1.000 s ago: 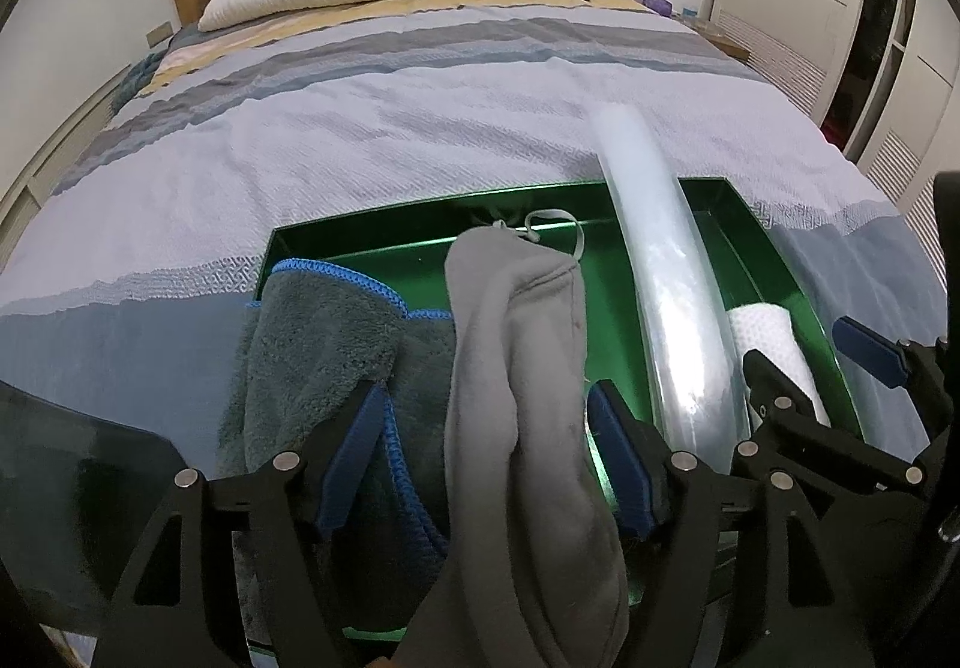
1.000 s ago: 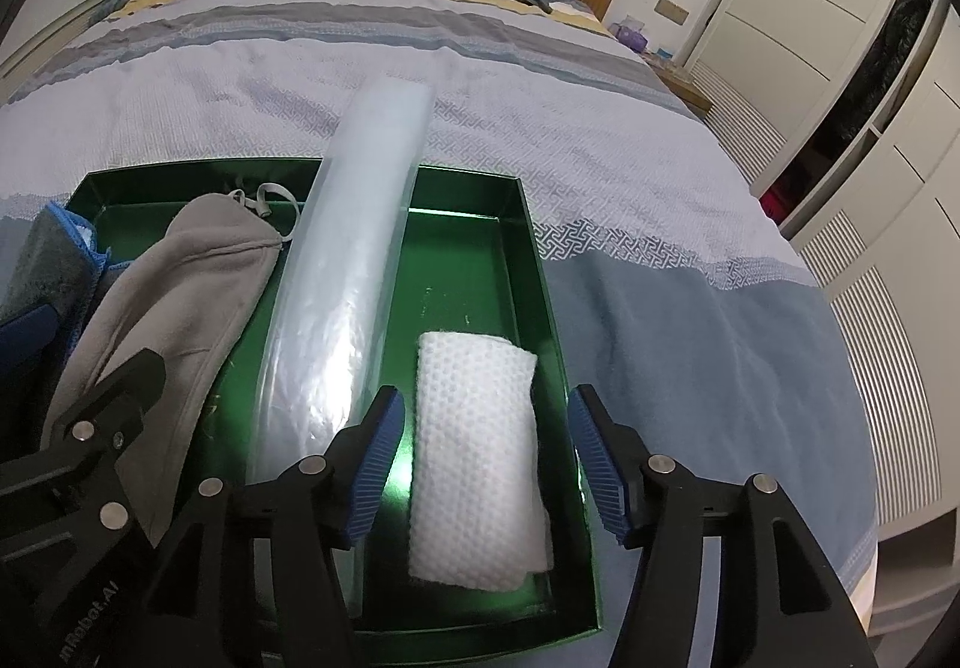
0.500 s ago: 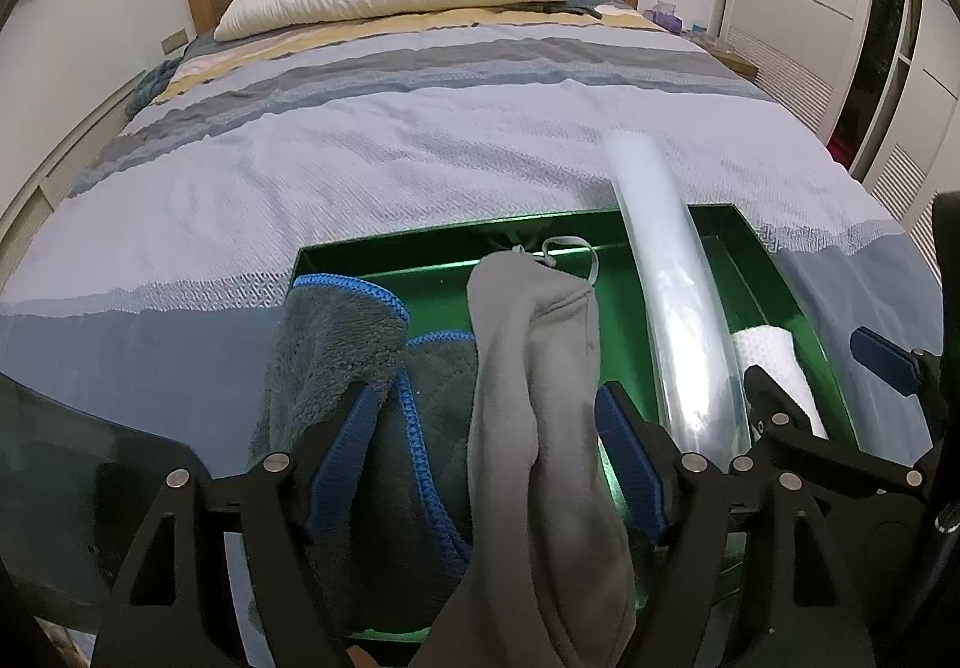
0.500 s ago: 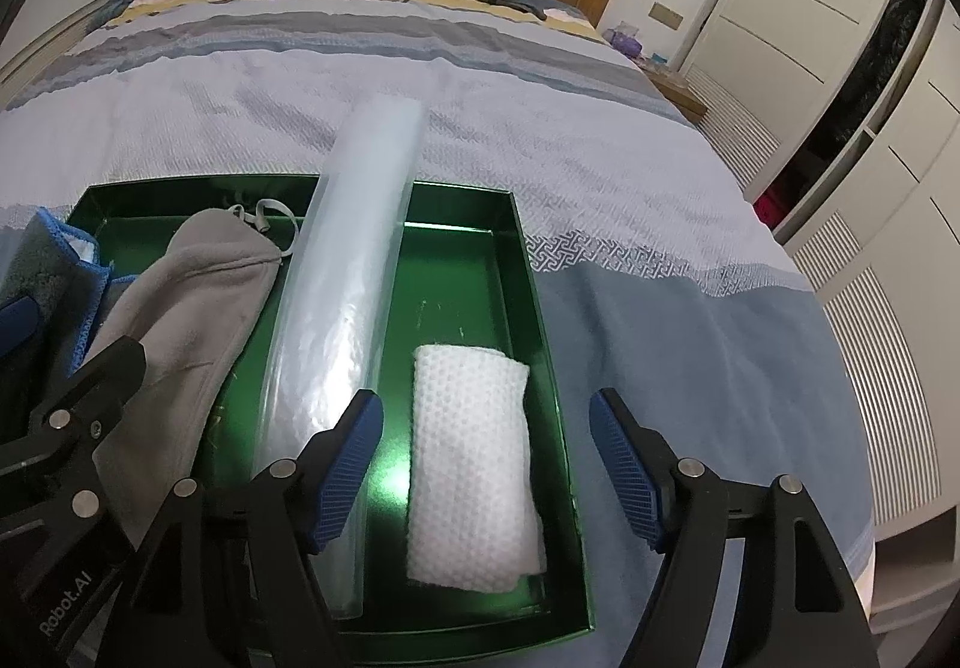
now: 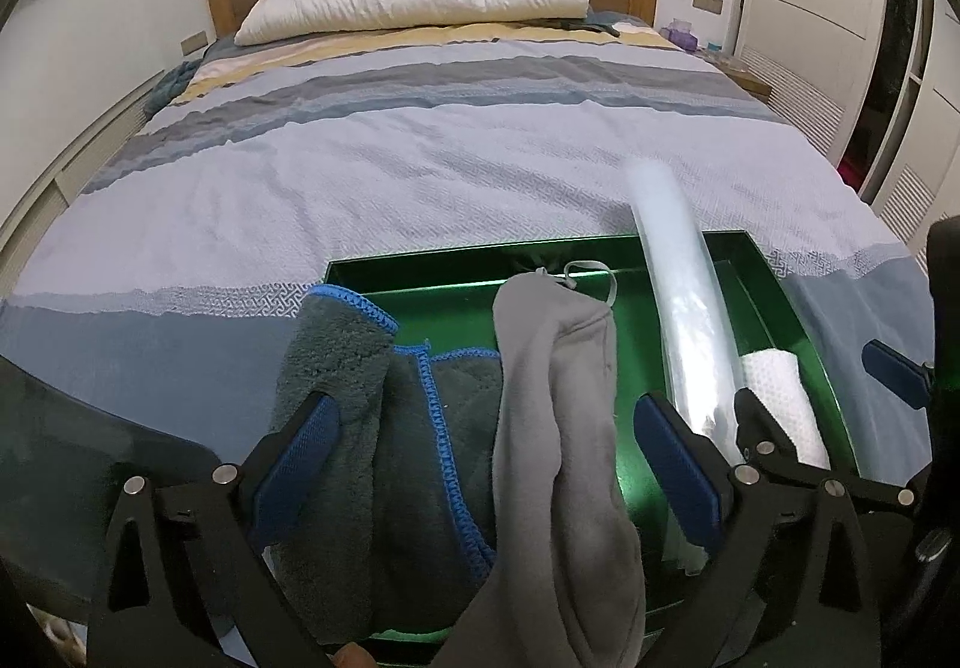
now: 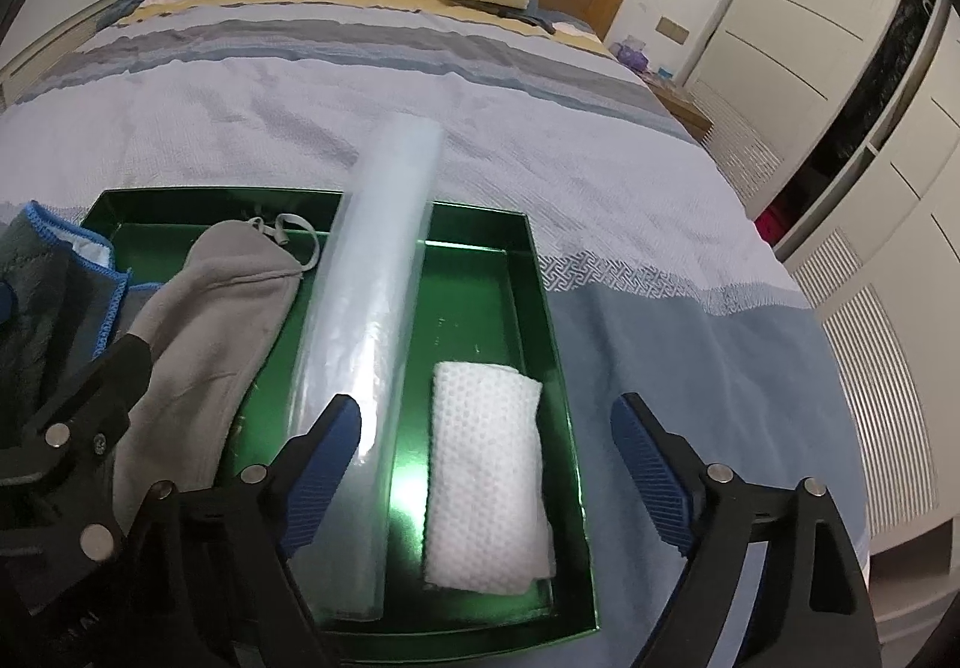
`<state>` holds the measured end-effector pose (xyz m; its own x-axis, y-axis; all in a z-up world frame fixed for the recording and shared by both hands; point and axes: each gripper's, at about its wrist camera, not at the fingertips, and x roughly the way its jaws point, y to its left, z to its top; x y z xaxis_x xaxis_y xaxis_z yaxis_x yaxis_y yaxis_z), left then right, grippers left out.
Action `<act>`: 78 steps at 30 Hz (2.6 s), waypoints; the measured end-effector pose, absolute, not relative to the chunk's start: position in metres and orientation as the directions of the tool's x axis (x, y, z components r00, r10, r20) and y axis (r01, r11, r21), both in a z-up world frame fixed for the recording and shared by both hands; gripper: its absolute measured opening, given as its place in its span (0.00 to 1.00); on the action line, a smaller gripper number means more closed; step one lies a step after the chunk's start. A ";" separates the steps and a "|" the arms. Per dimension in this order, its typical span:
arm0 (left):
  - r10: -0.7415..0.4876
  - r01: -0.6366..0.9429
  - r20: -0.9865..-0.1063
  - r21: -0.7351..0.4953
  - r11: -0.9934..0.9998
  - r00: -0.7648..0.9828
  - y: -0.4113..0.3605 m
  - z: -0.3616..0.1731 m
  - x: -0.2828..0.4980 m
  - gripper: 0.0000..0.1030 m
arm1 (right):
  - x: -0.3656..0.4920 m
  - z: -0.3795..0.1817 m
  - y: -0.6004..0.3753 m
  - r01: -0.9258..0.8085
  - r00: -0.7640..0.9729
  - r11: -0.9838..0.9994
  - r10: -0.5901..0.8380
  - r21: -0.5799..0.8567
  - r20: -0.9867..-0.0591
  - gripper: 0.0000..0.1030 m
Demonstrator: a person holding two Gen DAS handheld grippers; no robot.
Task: Organize soft objects
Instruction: 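Raise both tools away from the green tray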
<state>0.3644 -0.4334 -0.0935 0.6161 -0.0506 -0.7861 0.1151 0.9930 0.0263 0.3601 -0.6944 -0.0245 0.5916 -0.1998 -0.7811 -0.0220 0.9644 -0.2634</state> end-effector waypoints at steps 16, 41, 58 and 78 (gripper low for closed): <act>-0.090 0.119 -0.770 -0.018 0.993 0.632 -0.428 -0.083 0.362 0.95 | 0.353 -0.014 -0.686 -0.023 0.631 0.954 -0.217 -0.298 -0.745 1.00; -0.074 0.119 -0.736 0.009 0.993 0.673 -0.423 -0.049 0.341 0.96 | 0.330 0.011 -0.686 0.009 0.631 0.950 -0.248 -0.312 -0.735 1.00; -0.154 0.185 -0.755 -0.044 0.982 0.637 -0.404 -0.040 0.294 0.96 | 0.273 0.022 -0.684 -0.009 0.590 0.947 -0.254 -0.321 -0.766 1.00; -0.310 0.342 -0.764 -0.124 0.931 0.566 -0.339 -0.001 0.156 0.96 | 0.146 0.063 -0.681 0.071 0.553 0.944 -0.306 -0.323 -0.775 1.00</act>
<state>0.1560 -0.3395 -0.0009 0.5656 -0.3099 -0.7643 0.3421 0.9314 -0.1244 0.1463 -0.6813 0.0631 0.5526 -0.3064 -0.7751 0.0705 0.9438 -0.3228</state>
